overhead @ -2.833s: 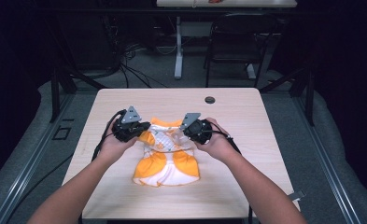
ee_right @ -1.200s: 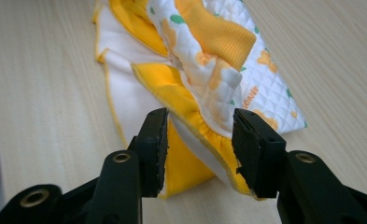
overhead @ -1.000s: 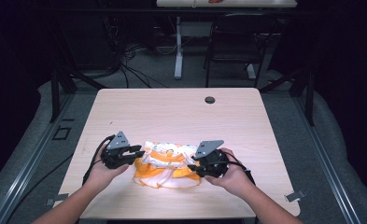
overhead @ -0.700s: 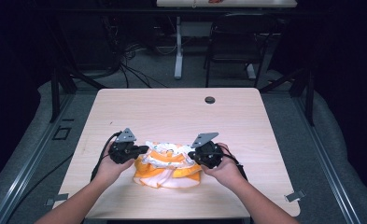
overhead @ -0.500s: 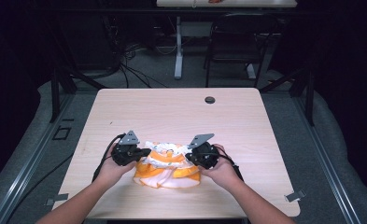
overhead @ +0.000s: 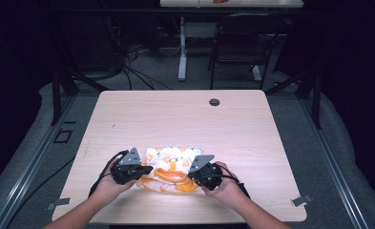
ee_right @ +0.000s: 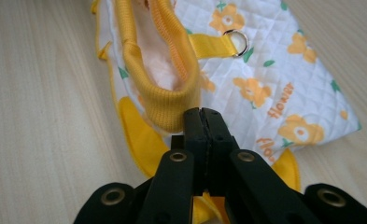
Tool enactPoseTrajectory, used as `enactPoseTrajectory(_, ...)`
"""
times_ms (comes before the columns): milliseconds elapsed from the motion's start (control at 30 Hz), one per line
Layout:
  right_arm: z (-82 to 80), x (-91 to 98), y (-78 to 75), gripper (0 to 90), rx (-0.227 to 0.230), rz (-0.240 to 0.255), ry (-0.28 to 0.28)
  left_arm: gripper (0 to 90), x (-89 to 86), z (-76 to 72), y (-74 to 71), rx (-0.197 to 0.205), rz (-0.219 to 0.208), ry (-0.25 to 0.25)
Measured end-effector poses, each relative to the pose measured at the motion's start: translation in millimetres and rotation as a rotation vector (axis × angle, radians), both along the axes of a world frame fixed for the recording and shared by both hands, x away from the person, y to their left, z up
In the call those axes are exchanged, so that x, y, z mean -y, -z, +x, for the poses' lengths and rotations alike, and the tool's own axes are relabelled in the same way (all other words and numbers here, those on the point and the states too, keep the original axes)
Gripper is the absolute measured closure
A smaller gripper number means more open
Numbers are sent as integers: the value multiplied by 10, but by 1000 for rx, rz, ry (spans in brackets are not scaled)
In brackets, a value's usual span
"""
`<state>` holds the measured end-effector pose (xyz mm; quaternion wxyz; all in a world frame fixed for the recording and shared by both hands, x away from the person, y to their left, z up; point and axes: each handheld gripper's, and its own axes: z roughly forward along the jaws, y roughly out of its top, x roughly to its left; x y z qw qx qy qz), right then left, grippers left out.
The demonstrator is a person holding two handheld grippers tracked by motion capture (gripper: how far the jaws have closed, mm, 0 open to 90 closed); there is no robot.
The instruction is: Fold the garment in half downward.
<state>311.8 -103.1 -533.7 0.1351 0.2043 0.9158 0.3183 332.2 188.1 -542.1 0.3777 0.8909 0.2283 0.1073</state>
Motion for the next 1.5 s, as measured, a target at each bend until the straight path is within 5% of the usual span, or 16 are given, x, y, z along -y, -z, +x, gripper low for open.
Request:
enactPoseTrajectory(400, -108, 10, 217, 900, -44, -7, -14, 900, -11, -128, 212, -2, 53, 19)
enactPoseTrajectory(1233, 82, 92, 342, 900, -100, 27, 54, 900, 0, -14, 307, -30, -7, -56)
enactPoseTrajectory(1500, 180, 131, 356, 900, -122, 55, 88, 900, 42, 94, 294, -35, 11, -73)
